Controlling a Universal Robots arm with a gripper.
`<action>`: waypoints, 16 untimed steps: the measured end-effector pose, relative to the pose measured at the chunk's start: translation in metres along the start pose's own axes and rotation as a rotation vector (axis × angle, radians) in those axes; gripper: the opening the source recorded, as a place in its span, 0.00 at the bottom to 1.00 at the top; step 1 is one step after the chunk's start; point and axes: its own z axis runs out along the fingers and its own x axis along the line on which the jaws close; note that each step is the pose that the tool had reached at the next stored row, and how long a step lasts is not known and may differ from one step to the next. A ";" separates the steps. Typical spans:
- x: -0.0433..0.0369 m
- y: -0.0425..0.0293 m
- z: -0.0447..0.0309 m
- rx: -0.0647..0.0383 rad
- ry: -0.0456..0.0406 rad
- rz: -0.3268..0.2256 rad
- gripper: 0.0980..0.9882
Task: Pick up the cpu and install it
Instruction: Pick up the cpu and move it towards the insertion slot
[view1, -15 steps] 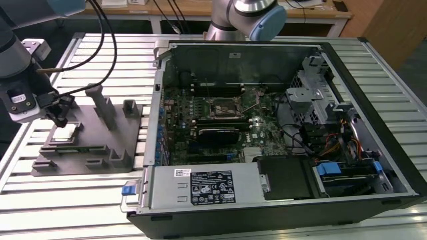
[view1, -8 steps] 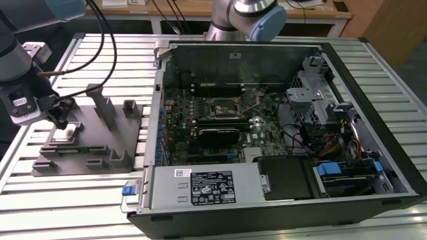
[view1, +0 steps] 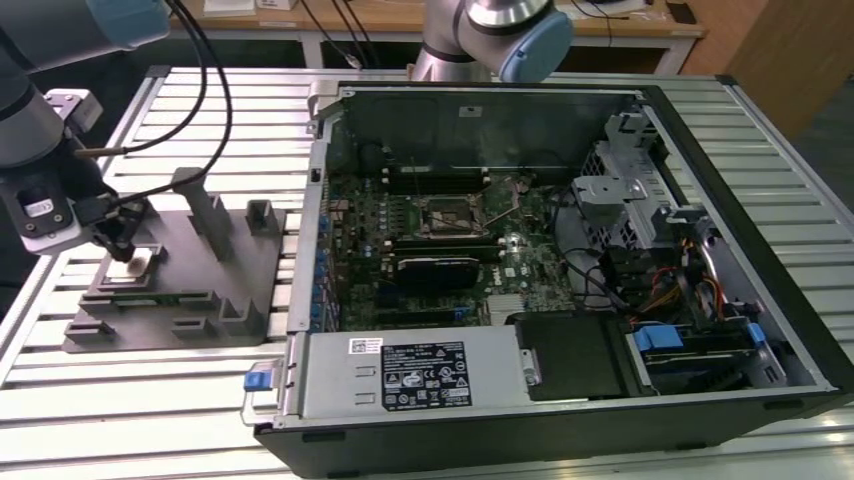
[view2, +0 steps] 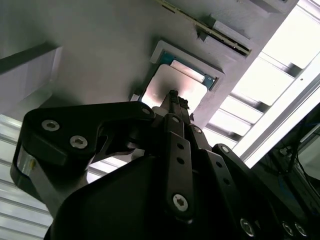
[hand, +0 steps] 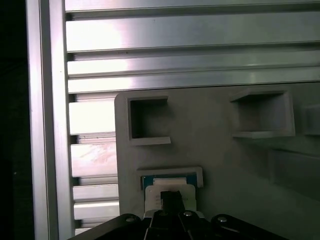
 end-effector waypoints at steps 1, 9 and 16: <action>0.0000 -0.0004 0.0009 0.000 -0.0001 0.000 0.01; 0.0000 -0.0017 0.0030 0.000 0.0001 0.000 0.01; 0.0000 -0.0017 0.0032 0.000 0.0001 0.000 0.07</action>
